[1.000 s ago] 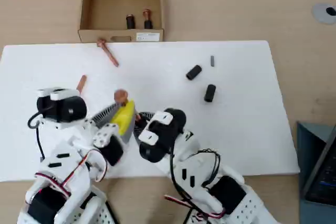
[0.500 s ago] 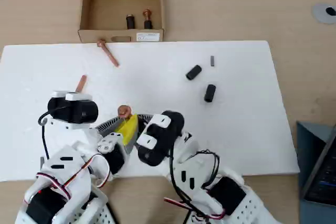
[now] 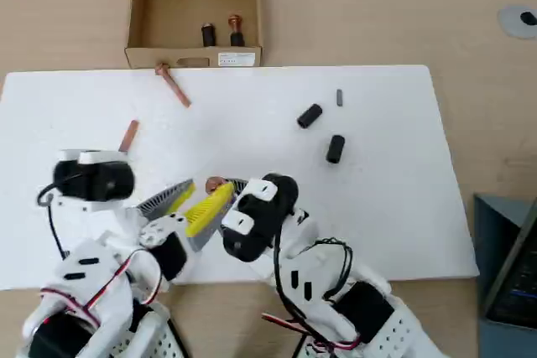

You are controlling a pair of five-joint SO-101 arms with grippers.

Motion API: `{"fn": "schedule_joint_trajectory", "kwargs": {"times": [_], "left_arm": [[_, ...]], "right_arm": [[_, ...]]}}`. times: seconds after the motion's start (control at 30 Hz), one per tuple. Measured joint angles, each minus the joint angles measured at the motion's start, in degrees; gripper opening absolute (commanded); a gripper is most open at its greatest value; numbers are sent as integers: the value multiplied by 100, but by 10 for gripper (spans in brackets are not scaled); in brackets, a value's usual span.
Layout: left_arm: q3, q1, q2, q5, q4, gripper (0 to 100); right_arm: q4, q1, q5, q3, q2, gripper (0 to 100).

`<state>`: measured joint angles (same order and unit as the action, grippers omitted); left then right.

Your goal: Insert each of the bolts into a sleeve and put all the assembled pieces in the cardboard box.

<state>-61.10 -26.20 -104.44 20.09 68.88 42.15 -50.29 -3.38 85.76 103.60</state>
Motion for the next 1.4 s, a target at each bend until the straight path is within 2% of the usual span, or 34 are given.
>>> {"fn": "schedule_joint_trajectory", "kwargs": {"times": [0.1,0.23,0.27,0.5,0.7,0.87,1.07,1.23,1.4], "left_arm": [[202,325,0,-255,26,169],[387,1002,0,-721,26,13],[422,1196,0,-844,26,0],[343,2778,-9,-1758,35,2],[-809,3833,-9,-2048,35,2],[-2057,4044,18,-2048,35,2],[-2910,4079,18,-2048,-598,2],[-3411,4079,18,-2048,-1073,2],[-3473,4079,18,-2057,-1257,2]], "right_arm": [[0,0,0,0,0,9],[0,18,0,0,0,9],[0,88,0,0,0,9],[316,923,0,0,0,9],[1152,1389,0,-343,0,9],[1292,1442,0,-1327,-422,9],[1275,1459,0,-2857,-2505,9],[826,1459,0,-4211,-4290,9],[536,1459,0,-5451,-5996,9]]}}
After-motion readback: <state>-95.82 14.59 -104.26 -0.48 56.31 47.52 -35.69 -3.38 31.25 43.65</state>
